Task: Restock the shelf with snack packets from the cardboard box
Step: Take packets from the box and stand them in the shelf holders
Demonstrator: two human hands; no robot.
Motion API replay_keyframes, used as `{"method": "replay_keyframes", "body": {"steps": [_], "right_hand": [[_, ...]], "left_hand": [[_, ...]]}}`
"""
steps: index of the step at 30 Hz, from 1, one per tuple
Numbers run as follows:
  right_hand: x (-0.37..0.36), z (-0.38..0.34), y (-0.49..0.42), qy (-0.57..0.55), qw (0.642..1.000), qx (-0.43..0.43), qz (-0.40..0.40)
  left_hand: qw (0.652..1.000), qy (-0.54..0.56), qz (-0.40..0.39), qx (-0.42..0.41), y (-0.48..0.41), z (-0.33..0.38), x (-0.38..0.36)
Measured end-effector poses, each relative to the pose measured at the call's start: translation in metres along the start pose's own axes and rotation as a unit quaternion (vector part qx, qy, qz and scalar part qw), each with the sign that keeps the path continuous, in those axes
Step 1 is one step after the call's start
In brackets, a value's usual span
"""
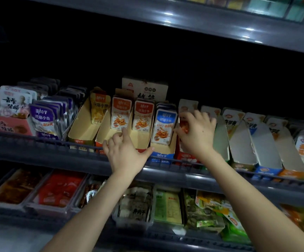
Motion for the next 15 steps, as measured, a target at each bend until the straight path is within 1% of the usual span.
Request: {"method": "replay_keyframes", "body": {"steps": [1, 3, 5, 8, 10, 13, 15], "right_hand": [[0.014, 0.002, 0.018, -0.028, 0.999, -0.005, 0.025], [0.035, 0.007, 0.062, -0.083, 0.996, -0.021, 0.036], [0.042, 0.014, 0.116, -0.133, 0.990, -0.048, 0.008], [0.023, 0.021, 0.213, -0.177, 0.980, -0.069, -0.065], [0.000, 0.026, 0.280, -0.187, 0.971, -0.093, -0.115], [-0.040, 0.029, 0.379, -0.166, 0.954, -0.134, -0.208], [-0.069, 0.028, 0.439, -0.167, 0.928, -0.168, -0.287]], "left_hand": [[1.000, 0.017, 0.014, -0.006, 0.008, -0.001, 0.008], [0.997, 0.057, 0.048, -0.023, 0.031, -0.010, 0.021], [0.994, 0.084, 0.065, -0.035, 0.061, -0.030, 0.022], [0.996, 0.065, 0.049, -0.043, 0.117, -0.071, -0.002], [0.998, 0.043, 0.023, -0.037, 0.156, -0.103, -0.022], [0.998, -0.009, -0.058, -0.011, 0.214, -0.153, -0.064], [0.992, -0.030, -0.122, -0.005, 0.253, -0.178, -0.093]]}}
Point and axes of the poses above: each hand's wrist, its own y-axis away from the middle knuckle, its own x-axis out of the back of the hand, z = x × y, the point moved 9 cm from there along -y, towards the middle knuckle
